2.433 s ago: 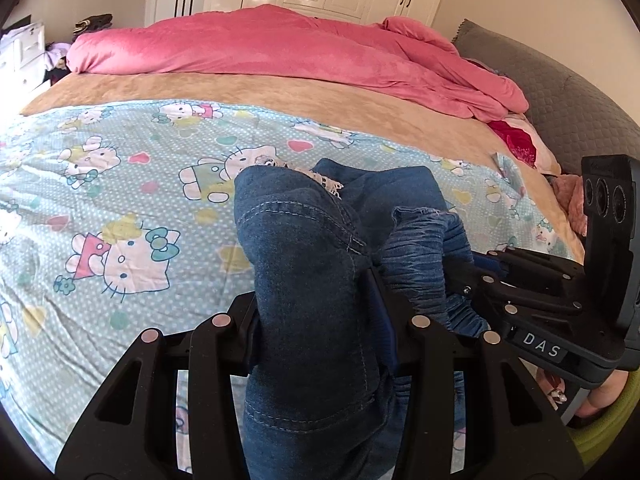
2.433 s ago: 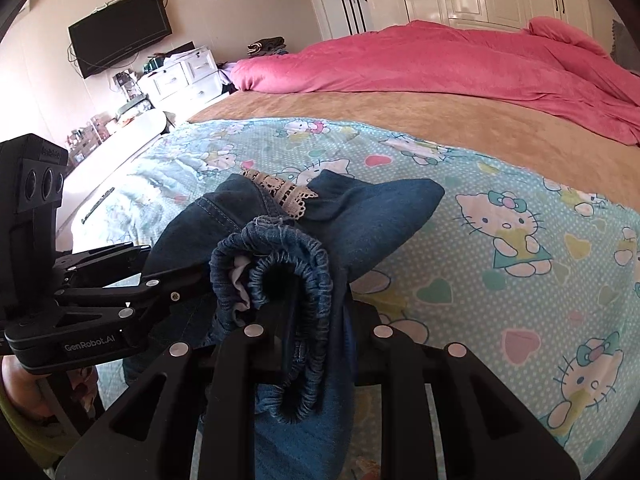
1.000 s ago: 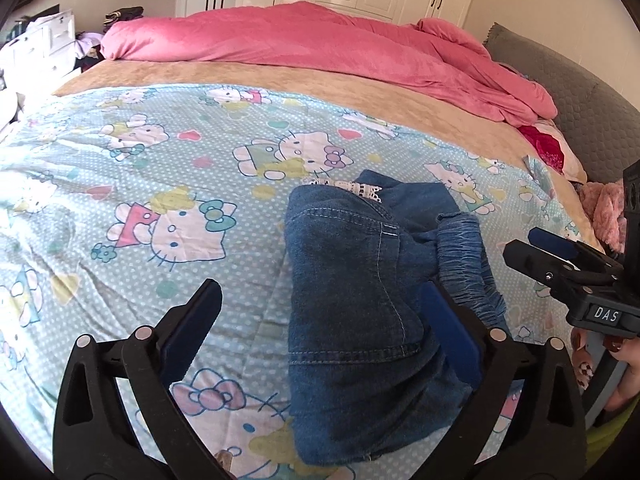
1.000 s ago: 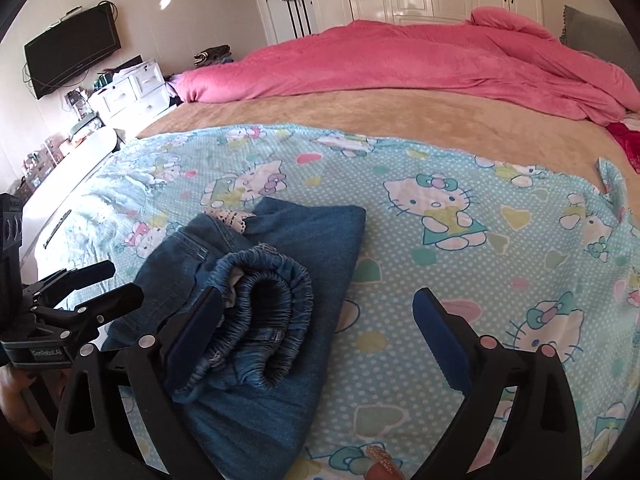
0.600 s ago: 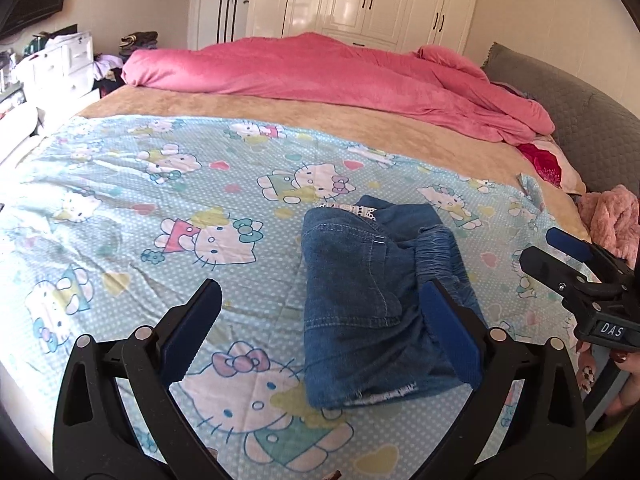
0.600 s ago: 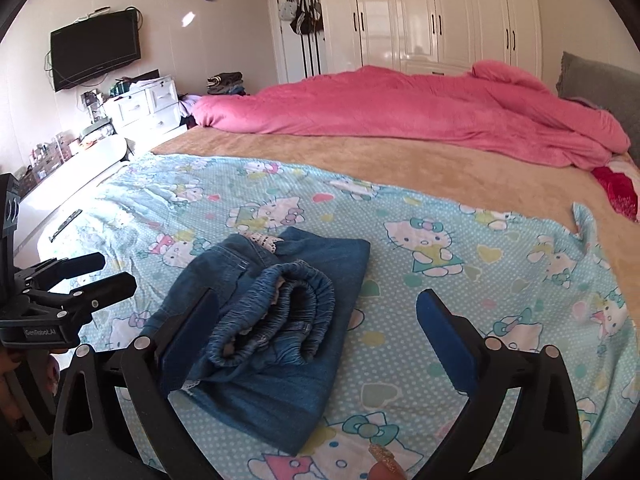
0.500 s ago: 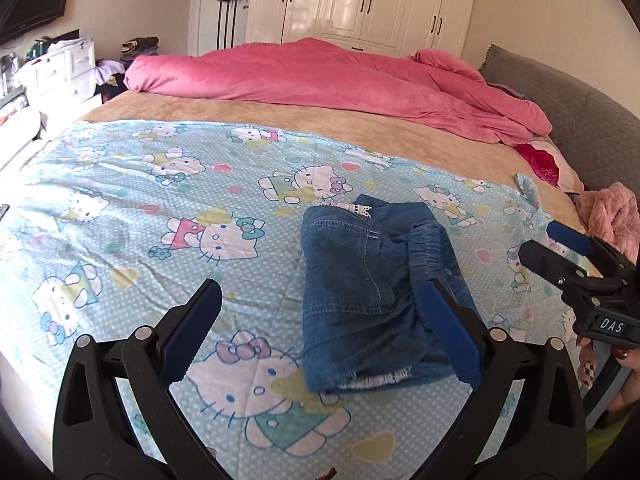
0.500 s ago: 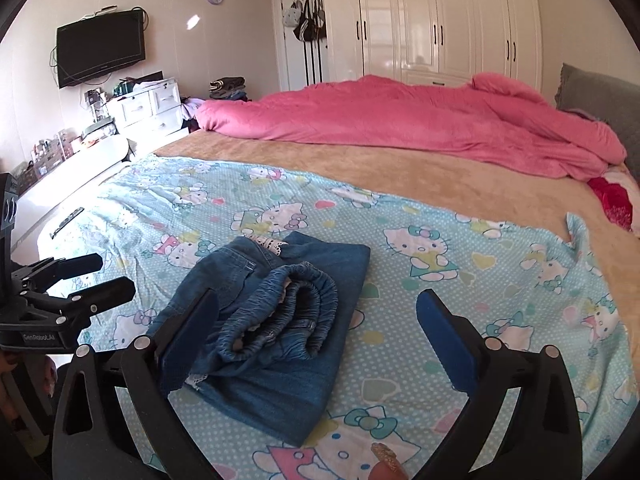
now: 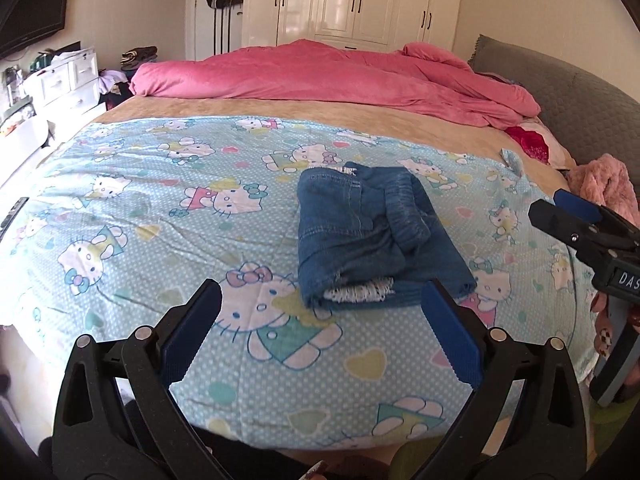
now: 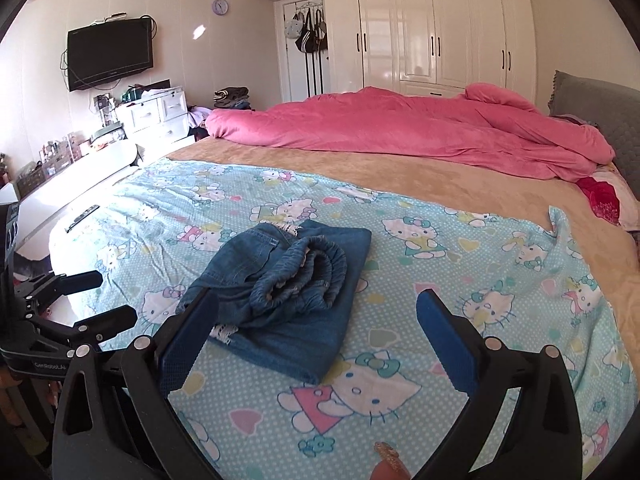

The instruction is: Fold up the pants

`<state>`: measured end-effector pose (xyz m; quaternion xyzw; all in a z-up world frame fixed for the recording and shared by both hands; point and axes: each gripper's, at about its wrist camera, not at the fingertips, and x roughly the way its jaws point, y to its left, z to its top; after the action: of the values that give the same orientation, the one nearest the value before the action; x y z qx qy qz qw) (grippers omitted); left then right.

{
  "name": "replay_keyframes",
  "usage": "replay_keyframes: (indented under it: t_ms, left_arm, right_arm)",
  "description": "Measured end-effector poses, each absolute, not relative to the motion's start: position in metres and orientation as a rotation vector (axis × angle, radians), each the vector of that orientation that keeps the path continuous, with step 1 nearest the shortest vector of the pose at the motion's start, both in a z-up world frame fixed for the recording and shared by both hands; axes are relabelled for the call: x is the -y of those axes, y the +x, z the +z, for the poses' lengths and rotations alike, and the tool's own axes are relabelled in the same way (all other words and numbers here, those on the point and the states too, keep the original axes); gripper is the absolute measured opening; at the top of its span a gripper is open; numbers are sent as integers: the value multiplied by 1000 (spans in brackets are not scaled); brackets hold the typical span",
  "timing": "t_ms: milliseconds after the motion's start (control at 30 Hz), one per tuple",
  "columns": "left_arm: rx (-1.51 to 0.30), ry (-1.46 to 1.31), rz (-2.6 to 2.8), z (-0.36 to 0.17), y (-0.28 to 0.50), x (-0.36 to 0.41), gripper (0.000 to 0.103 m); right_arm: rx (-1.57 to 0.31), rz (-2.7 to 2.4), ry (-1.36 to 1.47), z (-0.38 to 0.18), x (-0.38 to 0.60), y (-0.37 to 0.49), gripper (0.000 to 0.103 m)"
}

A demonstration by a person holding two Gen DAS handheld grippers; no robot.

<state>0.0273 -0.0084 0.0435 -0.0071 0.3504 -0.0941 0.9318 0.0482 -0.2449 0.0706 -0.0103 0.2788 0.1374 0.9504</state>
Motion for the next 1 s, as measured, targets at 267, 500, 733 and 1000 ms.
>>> replay_keyframes:
  t_ms: [267,500,733,1000]
  left_arm:
    - [-736,-26,-174,33,5,6,94]
    - [-736,-55,-158,27,-3,-2,94]
    - [-743,-58,-168,22,-6,-2,94]
    - [-749,-72,-168,12,-6,-4,94]
  right_arm:
    - [-592,251,-1,57,253,28,99]
    - [-615,250,0,45,252,18,99]
    - [-631,242,-1,32,246,12,99]
    - [-673,240,-2,14,238,14,99]
